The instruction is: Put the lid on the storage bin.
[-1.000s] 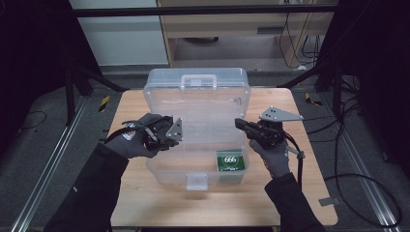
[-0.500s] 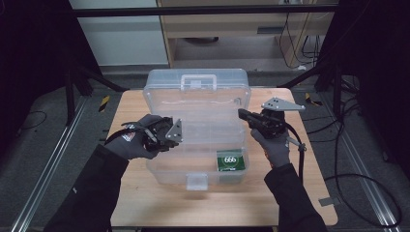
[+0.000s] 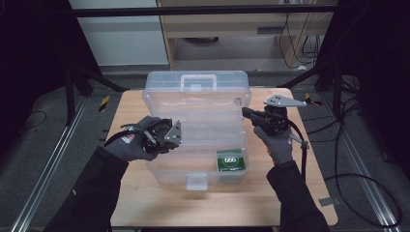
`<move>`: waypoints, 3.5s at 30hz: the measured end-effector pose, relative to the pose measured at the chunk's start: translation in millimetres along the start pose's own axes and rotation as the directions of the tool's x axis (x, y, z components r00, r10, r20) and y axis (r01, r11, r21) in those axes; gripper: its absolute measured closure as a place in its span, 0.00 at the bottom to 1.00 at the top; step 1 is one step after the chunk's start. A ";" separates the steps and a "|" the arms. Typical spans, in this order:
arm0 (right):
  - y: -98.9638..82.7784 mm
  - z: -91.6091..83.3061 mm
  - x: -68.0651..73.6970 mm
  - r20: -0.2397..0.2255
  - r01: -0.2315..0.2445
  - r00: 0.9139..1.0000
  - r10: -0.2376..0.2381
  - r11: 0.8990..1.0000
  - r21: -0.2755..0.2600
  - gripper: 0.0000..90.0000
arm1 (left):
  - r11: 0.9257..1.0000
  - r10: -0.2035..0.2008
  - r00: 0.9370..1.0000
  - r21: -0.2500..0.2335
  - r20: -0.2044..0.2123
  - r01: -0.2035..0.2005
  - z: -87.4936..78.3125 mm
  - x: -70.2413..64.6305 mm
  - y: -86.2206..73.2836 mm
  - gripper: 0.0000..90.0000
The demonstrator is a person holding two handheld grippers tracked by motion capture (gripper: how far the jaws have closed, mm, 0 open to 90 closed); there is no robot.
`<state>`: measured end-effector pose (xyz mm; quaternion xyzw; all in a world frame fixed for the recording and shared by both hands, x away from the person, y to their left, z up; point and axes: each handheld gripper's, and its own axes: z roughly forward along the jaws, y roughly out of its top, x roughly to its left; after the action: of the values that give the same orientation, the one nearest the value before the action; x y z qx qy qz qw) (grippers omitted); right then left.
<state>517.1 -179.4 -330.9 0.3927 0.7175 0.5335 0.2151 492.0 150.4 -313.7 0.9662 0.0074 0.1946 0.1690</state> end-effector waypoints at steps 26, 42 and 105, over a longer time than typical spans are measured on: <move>-7.3 -8.3 -7.4 -0.021 -0.020 1.000 0.020 1.000 -0.009 1.00 | 0.999 0.011 1.000 -0.037 -0.001 -0.011 4.4 -10.3 -4.6 0.86; -16.6 -12.3 -5.0 -0.054 -0.018 0.998 0.019 1.000 0.009 1.00 | 0.969 -0.111 0.992 -0.215 0.061 0.122 7.5 -12.9 -11.5 0.71; -32.1 -18.2 2.3 -0.083 0.022 0.996 -0.018 0.998 0.051 1.00 | 0.600 -0.665 0.746 -0.584 0.015 0.546 -7.6 -29.7 -92.8 0.91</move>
<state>491.8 -192.3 -354.5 0.3688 0.7432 0.5284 0.1804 466.4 237.9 -348.8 0.7870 0.2971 0.2168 0.4954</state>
